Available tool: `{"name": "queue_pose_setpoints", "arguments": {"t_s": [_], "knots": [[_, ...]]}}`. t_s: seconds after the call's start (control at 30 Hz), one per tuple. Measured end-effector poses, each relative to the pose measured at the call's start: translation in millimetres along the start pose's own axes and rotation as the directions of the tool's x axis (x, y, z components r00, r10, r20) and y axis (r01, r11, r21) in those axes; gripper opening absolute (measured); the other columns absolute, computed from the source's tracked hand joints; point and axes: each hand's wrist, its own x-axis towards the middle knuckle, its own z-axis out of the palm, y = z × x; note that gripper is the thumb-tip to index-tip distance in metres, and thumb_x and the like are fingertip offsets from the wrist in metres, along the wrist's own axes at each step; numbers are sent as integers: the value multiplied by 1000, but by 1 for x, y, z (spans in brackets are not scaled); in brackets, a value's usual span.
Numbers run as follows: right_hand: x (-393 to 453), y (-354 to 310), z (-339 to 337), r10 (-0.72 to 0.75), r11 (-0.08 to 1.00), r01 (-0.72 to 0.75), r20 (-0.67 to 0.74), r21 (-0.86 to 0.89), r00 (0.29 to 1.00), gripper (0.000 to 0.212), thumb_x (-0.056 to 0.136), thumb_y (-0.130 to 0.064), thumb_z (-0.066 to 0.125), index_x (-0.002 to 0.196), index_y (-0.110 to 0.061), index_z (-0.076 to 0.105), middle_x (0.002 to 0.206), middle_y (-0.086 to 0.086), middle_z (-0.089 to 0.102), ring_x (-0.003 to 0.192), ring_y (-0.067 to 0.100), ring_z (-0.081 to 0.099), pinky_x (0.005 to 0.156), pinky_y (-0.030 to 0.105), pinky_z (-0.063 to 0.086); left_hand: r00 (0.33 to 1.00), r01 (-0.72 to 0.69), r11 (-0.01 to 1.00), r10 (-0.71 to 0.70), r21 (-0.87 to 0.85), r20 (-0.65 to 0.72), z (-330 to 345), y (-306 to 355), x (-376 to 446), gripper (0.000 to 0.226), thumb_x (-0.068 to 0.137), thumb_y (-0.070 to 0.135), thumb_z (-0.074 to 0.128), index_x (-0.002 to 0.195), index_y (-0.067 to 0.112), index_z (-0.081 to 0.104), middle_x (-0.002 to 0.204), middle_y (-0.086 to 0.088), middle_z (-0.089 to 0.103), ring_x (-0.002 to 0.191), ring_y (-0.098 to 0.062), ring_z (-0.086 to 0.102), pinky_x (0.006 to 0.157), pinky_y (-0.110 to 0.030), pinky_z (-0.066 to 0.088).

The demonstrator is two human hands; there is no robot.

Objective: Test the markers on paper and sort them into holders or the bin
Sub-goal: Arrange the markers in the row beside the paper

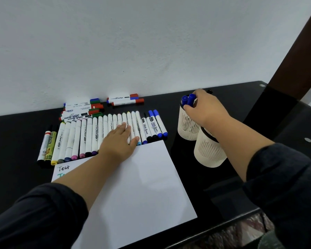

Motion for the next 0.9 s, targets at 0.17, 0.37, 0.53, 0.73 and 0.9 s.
{"name": "queue_pose_setpoints", "arguments": {"t_s": [0.17,0.37,0.53,0.73,0.9], "knots": [[-3,0,-1,-46,999,46,-14,3,999,33,95,-23,52,125,-15,42,104,8,60,89,22,59,71,33,47,999,-8,1000,9,-12,32,-6,1,-2,61,99,48,27,151,19,13,159,3,2,145,-15,4,115,-29,4],[-3,-6,-8,-59,989,65,49,-133,997,38,97,-25,49,132,-14,43,121,9,56,104,23,56,78,31,43,995,-22,998,27,-50,98,-10,-4,0,66,98,50,31,151,16,13,159,1,2,145,-16,3,116,-31,6],[-4,-15,-17,-238,910,226,9,-346,971,34,99,-29,44,127,-12,49,126,7,48,116,23,44,91,34,43,992,-44,996,53,-82,113,-15,-10,0,68,97,51,33,151,15,12,159,0,2,145,-16,2,116,-33,7],[3,-37,-5,-412,823,368,-8,-432,911,32,99,-30,40,121,-12,54,121,6,50,115,23,41,86,34,45,996,-21,999,26,-49,87,-28,-27,3,64,99,48,29,151,16,9,159,0,0,145,-16,0,116,-32,5],[19,-60,26,-478,796,448,32,-406,878,33,99,-30,39,125,-14,52,121,5,51,113,22,43,87,34,44,996,-12,1000,10,25,87,-31,-58,6,65,98,49,28,151,16,8,159,0,-1,145,-15,0,115,-30,3]]}}
